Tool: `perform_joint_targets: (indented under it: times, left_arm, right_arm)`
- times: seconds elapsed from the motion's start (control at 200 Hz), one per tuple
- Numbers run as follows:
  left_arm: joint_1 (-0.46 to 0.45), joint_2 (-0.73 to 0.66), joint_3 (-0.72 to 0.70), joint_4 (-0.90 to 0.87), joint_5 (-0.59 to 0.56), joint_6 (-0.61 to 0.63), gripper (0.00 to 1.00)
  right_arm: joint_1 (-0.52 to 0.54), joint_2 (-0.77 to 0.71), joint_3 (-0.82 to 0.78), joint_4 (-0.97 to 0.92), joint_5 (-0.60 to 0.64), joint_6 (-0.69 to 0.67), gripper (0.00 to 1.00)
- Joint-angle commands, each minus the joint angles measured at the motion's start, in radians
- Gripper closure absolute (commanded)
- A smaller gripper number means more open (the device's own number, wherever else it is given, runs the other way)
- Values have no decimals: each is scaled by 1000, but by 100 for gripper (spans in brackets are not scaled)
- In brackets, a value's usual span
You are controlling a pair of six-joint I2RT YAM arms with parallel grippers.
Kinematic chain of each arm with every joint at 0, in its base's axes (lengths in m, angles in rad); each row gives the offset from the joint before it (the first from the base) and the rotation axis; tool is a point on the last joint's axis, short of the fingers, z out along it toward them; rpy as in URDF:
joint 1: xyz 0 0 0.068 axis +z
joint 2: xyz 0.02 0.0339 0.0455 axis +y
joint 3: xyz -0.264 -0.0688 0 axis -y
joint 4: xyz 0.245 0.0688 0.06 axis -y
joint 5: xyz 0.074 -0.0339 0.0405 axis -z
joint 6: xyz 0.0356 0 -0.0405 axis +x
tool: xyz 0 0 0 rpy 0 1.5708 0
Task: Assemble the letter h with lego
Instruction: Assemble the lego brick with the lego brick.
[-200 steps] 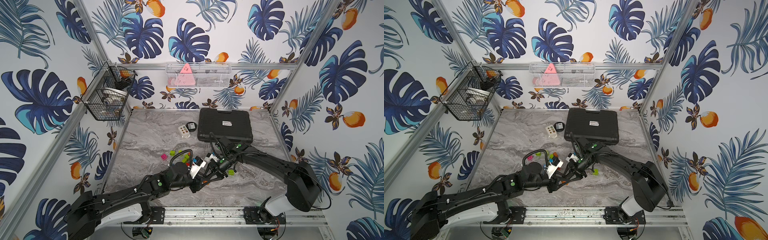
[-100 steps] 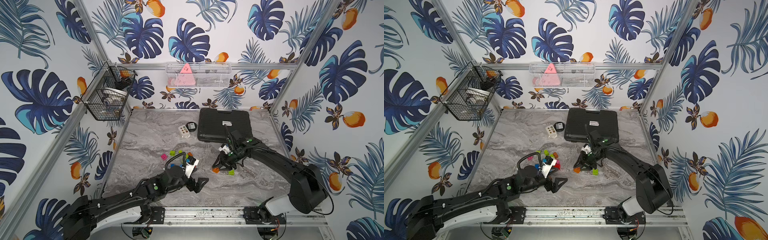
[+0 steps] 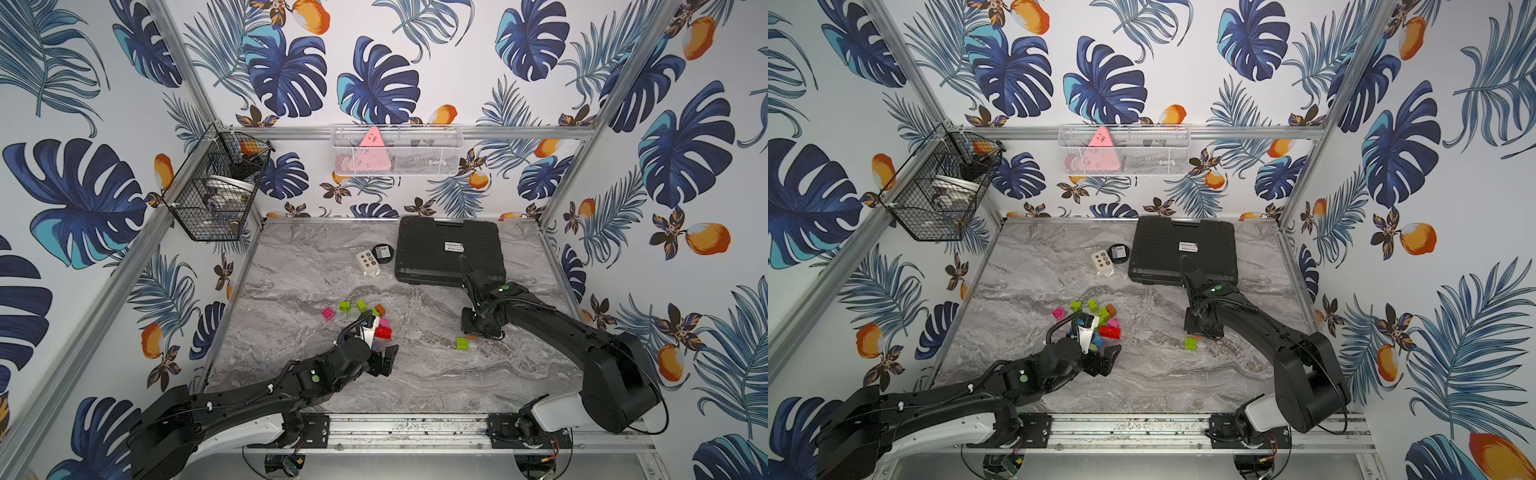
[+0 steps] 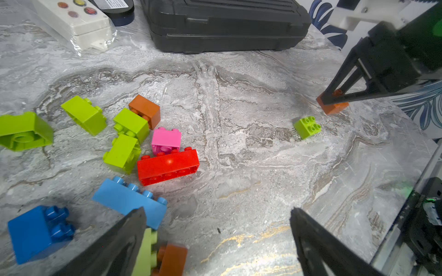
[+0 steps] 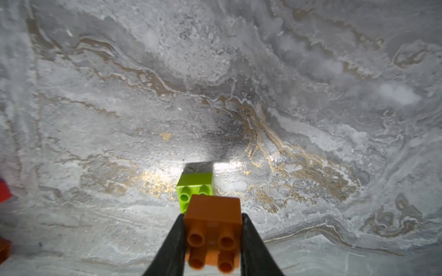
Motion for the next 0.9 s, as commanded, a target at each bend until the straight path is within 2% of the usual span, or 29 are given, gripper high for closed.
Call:
perform_joint_targets:
  times: [0.0,0.295,0.896]
  left_arm:
    - [-1,3,1,49,-26,-15,1]
    - [-1,-3,-7,47,-47,-18,1]
    - [-1,6,-8,54,-49,-19,1]
  right_arm:
    - [-1,34,-19,74,-10,-36,71]
    - [-2,34,-41,75,-75,-44,70]
    - [-1,-1,-90,83,-115,-35,69]
